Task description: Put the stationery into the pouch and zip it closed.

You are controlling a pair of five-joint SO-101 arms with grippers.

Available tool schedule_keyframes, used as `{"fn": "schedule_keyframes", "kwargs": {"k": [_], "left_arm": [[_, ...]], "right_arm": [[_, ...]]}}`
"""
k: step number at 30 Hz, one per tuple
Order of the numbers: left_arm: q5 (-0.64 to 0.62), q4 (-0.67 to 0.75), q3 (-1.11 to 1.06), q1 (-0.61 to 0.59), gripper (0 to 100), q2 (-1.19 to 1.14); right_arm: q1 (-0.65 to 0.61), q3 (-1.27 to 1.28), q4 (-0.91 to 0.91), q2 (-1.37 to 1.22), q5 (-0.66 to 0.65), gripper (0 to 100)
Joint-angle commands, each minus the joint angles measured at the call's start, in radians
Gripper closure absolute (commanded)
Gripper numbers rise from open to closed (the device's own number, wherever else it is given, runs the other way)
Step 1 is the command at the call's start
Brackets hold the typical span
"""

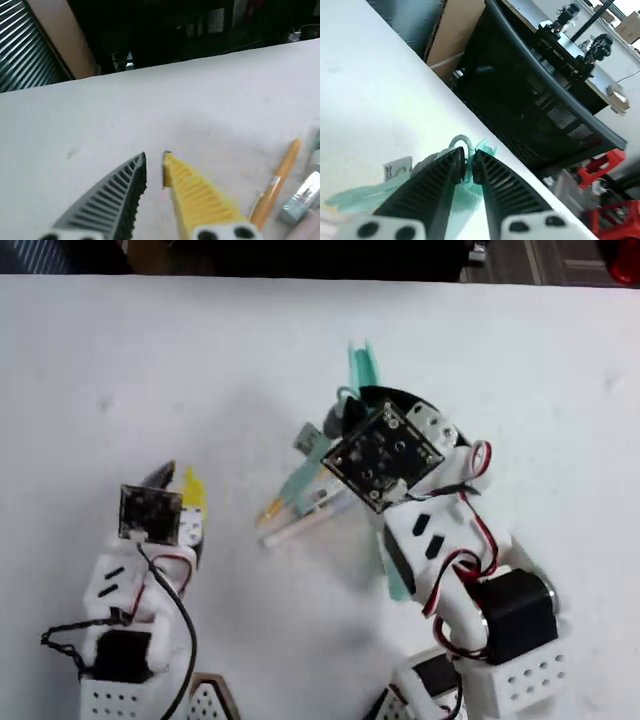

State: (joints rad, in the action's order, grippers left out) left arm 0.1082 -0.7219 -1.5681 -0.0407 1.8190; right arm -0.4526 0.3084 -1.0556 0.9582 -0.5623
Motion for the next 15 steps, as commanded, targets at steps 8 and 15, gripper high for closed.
{"fn": "schedule_keyframes", "kwargs": {"k": [8, 15], "left_arm": [[-0.012, -0.186, 0.417, 0.274, 80, 0.005], [-0.049, -0.193, 0.437, 0.447, 79, 0.005]], "right_arm": [[-0.039, 0.123, 0.275, 0.019, 0.333, 98.1], [-0.041, 0.149, 0.249, 0.025, 0.394, 98.1]]}}
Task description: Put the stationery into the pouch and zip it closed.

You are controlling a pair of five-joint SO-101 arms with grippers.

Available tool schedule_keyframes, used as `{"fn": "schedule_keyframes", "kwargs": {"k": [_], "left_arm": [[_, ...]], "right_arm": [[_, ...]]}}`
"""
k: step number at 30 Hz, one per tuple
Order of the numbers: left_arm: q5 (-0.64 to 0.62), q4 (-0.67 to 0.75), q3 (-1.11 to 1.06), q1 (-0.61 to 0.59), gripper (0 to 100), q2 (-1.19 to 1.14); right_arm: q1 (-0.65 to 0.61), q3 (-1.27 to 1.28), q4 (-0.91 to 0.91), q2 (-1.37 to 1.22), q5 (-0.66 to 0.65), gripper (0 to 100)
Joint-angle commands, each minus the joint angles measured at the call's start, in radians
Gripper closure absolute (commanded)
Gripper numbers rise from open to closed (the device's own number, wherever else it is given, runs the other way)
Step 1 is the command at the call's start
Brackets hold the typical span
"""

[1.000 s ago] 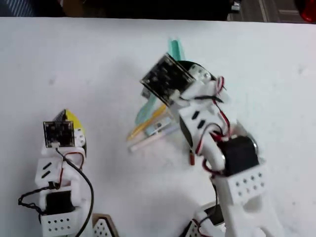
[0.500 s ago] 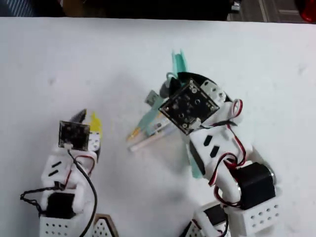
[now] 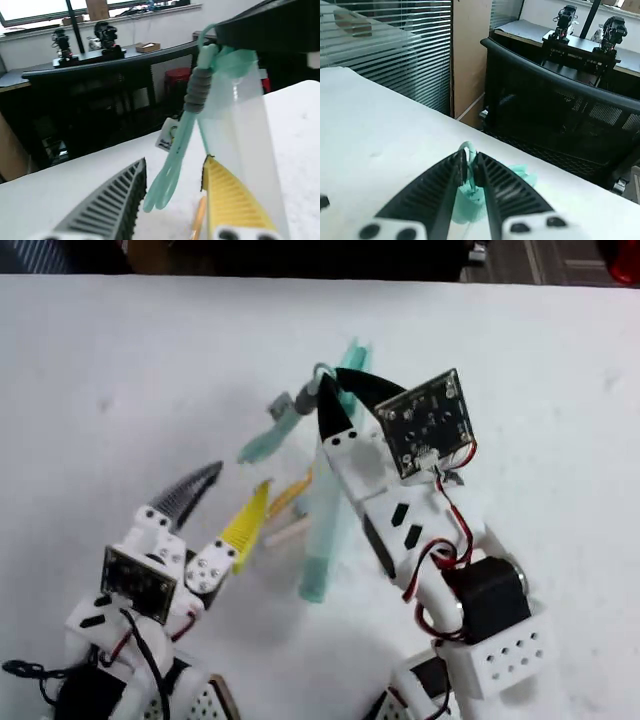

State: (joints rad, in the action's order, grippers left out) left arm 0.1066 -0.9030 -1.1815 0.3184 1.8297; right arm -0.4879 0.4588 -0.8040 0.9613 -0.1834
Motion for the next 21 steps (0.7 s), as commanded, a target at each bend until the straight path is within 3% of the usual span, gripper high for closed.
{"fn": "schedule_keyframes", "kwargs": {"k": [1, 5, 12, 18, 21], "left_arm": [[-0.066, -0.012, 0.051, 0.102, 79, -0.005], [-0.11, -0.012, 0.04, 0.151, 78, -0.007], [-0.121, -0.009, -0.011, 0.225, 77, -0.007], [-0.126, -0.003, -0.014, 0.206, 77, -0.007], [-0.126, -0.003, -0.014, 0.122, 77, -0.007]], "right_arm": [[-0.005, 0.009, -0.008, 0.022, 0.015, 98.1], [-0.045, 0.06, -0.013, 0.024, 0.015, 98.1], [-0.245, 0.064, -0.019, 0.022, 0.015, 98.1], [-0.295, 0.064, -0.028, 0.024, 0.015, 98.1], [-0.297, 0.063, -0.042, 0.035, 0.015, 98.1]]}}
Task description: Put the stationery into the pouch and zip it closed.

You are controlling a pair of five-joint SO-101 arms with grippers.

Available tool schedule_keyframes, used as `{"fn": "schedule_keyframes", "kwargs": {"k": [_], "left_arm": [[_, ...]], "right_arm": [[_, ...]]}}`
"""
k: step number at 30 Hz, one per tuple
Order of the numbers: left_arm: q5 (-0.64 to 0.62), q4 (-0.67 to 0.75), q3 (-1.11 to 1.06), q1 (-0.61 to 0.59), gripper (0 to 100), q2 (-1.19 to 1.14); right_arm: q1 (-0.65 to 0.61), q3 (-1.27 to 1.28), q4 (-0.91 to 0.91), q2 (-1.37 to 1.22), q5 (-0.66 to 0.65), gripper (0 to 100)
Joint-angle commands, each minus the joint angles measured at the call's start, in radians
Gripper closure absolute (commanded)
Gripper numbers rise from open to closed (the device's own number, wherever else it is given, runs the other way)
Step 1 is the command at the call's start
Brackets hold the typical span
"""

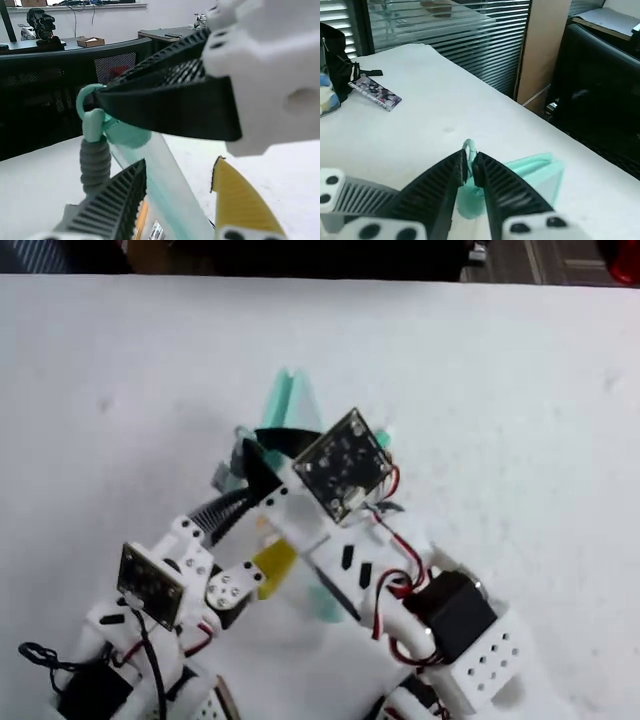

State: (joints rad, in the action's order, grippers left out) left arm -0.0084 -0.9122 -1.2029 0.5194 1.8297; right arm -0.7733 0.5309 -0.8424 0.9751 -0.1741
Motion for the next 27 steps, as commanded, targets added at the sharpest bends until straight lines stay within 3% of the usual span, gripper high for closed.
{"fn": "schedule_keyframes", "kwargs": {"k": [1, 11, 18, 27], "left_arm": [[-0.012, 0.003, 0.008, -0.108, 77, -0.005], [-0.009, -0.025, 0.006, -0.125, 77, -0.004], [-0.005, 0.049, -0.086, -0.107, 77, -0.004], [-0.005, -0.006, -0.074, -0.099, 79, -0.001]], "right_arm": [[-0.012, -0.006, -0.004, 0.035, 0.006, 98.1], [-0.015, -0.006, -0.044, 0.137, 0.006, 98.1], [-0.105, -0.008, -0.068, 0.139, -0.002, 98.1], [-0.104, 0.0, -0.068, 0.134, -0.04, 98.1]]}}
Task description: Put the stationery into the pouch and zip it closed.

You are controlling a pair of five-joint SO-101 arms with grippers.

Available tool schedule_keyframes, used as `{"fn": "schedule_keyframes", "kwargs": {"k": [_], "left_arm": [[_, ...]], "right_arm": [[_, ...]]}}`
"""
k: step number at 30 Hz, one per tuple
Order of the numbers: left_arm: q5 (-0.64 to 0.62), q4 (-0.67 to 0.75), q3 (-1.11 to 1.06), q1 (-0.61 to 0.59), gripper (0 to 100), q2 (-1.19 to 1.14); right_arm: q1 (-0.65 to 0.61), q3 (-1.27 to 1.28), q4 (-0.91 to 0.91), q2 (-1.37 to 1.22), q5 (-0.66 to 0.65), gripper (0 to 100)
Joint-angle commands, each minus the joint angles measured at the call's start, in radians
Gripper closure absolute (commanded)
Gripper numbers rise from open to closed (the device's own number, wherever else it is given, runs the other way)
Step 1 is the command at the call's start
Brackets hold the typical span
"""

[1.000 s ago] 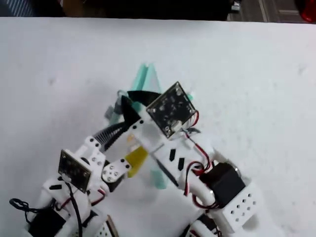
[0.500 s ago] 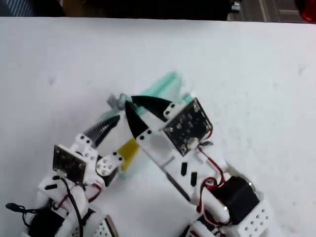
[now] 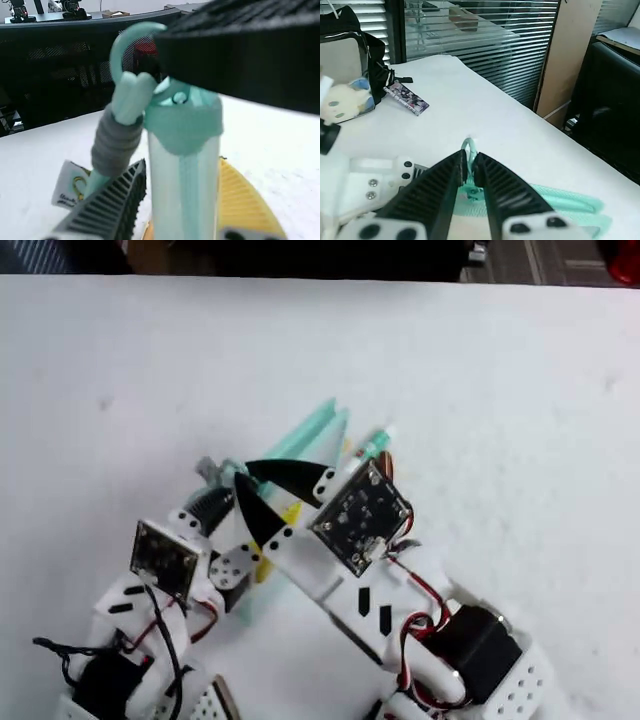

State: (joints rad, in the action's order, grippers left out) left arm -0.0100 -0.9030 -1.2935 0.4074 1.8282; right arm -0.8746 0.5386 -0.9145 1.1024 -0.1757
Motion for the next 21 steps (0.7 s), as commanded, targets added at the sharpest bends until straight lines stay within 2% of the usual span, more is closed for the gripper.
{"fn": "schedule_keyframes", "kwargs": {"k": [1, 4, 7, 15, 21], "left_arm": [[-0.002, -0.02, 0.017, 0.013, 82, 0.001], [0.026, -0.017, 0.025, 0.015, 92, 0.001], [0.097, -0.023, 0.043, 0.025, 98, 0.001], [0.11, -0.025, 0.012, 0.13, 98, 0.001], [0.11, -0.025, 0.012, 0.131, 98, 0.001]], "right_arm": [[-0.002, -0.006, 0.004, 0.007, -0.071, 98.1], [-0.002, 0.026, 0.007, 0.007, -0.137, 98.1], [-0.002, 0.071, 0.041, 0.007, -0.146, 98.1], [0.067, 0.078, 0.142, -0.028, -0.146, 98.1], [0.151, 0.048, 0.137, -0.154, -0.143, 98.1]]}}
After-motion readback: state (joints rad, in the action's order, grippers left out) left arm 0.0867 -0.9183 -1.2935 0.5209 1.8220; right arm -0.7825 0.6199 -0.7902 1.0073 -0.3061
